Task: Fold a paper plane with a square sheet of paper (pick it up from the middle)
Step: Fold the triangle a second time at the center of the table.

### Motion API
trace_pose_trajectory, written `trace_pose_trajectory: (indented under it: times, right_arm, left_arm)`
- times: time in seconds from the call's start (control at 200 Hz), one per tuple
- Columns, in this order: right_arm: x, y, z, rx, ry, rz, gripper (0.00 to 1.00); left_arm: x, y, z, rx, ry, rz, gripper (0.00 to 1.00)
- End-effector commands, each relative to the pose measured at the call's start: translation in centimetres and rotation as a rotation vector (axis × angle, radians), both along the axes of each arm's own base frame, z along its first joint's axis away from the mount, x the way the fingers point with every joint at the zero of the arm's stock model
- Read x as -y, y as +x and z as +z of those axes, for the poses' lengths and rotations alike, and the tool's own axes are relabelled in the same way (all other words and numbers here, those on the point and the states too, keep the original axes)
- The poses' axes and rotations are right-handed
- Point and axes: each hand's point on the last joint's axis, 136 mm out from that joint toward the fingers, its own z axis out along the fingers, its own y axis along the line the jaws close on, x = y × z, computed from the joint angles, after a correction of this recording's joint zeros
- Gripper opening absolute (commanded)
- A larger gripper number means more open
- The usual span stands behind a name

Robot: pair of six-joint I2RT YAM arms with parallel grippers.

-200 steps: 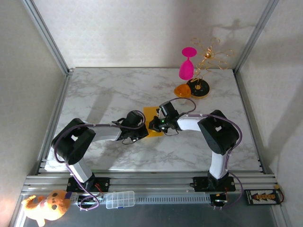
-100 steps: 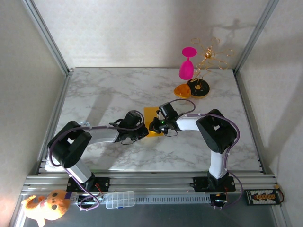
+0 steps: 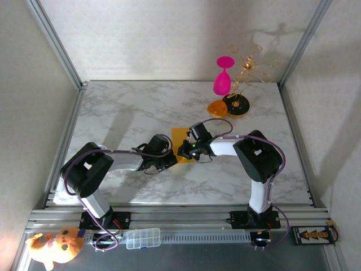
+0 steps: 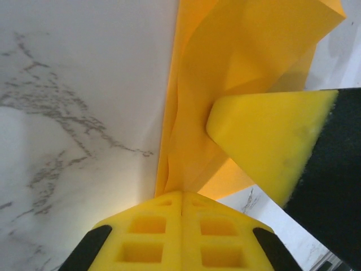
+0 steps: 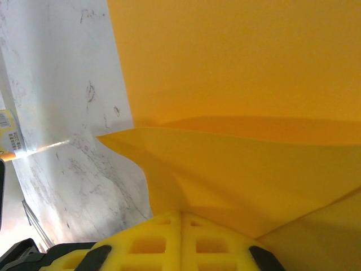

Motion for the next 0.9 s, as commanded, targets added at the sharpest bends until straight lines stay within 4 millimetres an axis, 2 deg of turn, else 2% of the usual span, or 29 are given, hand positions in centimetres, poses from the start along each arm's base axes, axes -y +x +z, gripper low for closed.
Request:
trace_pose_trajectory:
  times: [0.0,0.06,0.19,0.26,0.376,0.631,0.816,0.896]
  right_arm:
    - [2.5,-1.9,-4.1,-0.103,-0.131,-0.032,0.0]
    - [2.4,-1.9,-4.1,-0.102,-0.131,-0.03,0.0]
    - [2.4,-1.9,-4.0,-0.101,-0.13,-0.031,0.0]
    - [2.5,-1.8,-4.0,-0.103,-0.129,-0.032,0.0]
    - [2.4,-1.8,-4.0,-0.103,-0.127,-0.031,0.0]
    - [2.3,-1.6,-3.8,-0.1,-0.122,-0.031,0.0]
    - [2.3,-1.4,-3.5,-0.092,-0.116,-0.034,0.0]
    - [2.4,-0.7,-3.1,-0.056,-0.111,-0.034,0.0]
  left_arm:
    - [-1.8,-0.5,-1.8,-0.022,0.064,0.023,0.0]
    - [-1.3,-0.2,-1.0,-0.007,0.032,0.017,0.0]
    - [0.0,1.1,2.3,0.066,-0.054,0.019,0.0]
    - [-0.1,1.5,2.9,0.083,-0.054,0.032,0.0]
    - [-0.9,1.4,1.6,0.063,-0.008,0.049,0.0]
    - [-0.9,0.4,-0.9,-0.002,0.007,0.042,0.0]
    - [-2.5,-0.4,-2.7,-0.05,0.096,0.059,0.0]
    - [-3.3,-1.0,-3.4,-0.078,0.14,0.069,0.0]
